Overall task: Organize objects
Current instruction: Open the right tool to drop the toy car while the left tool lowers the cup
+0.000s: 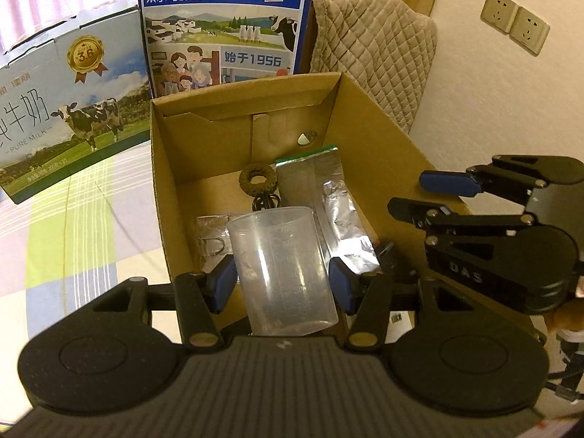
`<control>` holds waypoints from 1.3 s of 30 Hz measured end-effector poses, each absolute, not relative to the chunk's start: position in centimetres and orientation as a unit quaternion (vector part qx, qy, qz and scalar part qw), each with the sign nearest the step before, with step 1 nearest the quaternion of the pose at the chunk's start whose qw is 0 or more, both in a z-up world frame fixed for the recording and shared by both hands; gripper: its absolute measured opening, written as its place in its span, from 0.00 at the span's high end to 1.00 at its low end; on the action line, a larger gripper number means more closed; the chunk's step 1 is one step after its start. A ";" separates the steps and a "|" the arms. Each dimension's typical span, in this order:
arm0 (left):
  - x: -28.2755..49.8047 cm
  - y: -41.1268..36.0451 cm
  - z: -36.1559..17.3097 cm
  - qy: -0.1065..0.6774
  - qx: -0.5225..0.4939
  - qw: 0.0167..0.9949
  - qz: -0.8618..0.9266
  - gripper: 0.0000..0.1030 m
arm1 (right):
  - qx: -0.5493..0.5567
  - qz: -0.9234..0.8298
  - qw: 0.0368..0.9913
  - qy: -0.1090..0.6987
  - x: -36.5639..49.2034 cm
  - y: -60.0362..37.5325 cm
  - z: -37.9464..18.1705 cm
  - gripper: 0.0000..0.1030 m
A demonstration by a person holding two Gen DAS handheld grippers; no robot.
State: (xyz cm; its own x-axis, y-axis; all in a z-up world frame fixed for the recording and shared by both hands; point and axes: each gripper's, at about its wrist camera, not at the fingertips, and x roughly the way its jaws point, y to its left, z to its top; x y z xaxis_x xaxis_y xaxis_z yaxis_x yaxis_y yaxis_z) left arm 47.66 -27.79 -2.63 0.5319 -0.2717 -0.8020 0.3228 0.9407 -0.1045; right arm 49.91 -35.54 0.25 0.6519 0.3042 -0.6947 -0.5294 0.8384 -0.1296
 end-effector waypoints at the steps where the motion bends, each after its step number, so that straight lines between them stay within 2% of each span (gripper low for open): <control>1: 47.8 -27.8 -2.7 0.453 0.028 0.875 -0.169 0.51 | -0.160 0.236 0.894 0.346 49.8 -35.6 0.3 0.64; 15: 49.0 -28.4 -3.7 0.462 0.033 0.871 -0.165 0.51 | -0.144 0.248 0.891 0.352 49.4 -36.1 0.5 0.63; 27: 50.3 -29.2 -3.3 0.440 0.045 0.881 -0.166 0.52 | -0.140 0.248 0.892 0.352 49.4 -36.2 0.4 0.62; 28: 50.4 -29.3 -3.2 0.436 0.047 0.883 -0.167 0.50 | -0.140 0.248 0.892 0.352 49.4 -36.1 0.4 0.62; 31: 50.7 -29.7 -3.1 0.432 0.051 0.885 -0.166 0.30 | -0.140 0.249 0.891 0.352 49.4 -36.1 0.4 0.61; 32: 50.7 -29.7 -3.0 0.430 0.050 0.886 -0.165 0.27 | -0.139 0.250 0.891 0.352 49.3 -36.1 0.4 0.60; 39: 49.9 -28.9 -2.9 0.437 0.045 0.884 -0.161 0.24 | -0.115 0.262 0.891 0.353 48.7 -36.6 0.7 0.47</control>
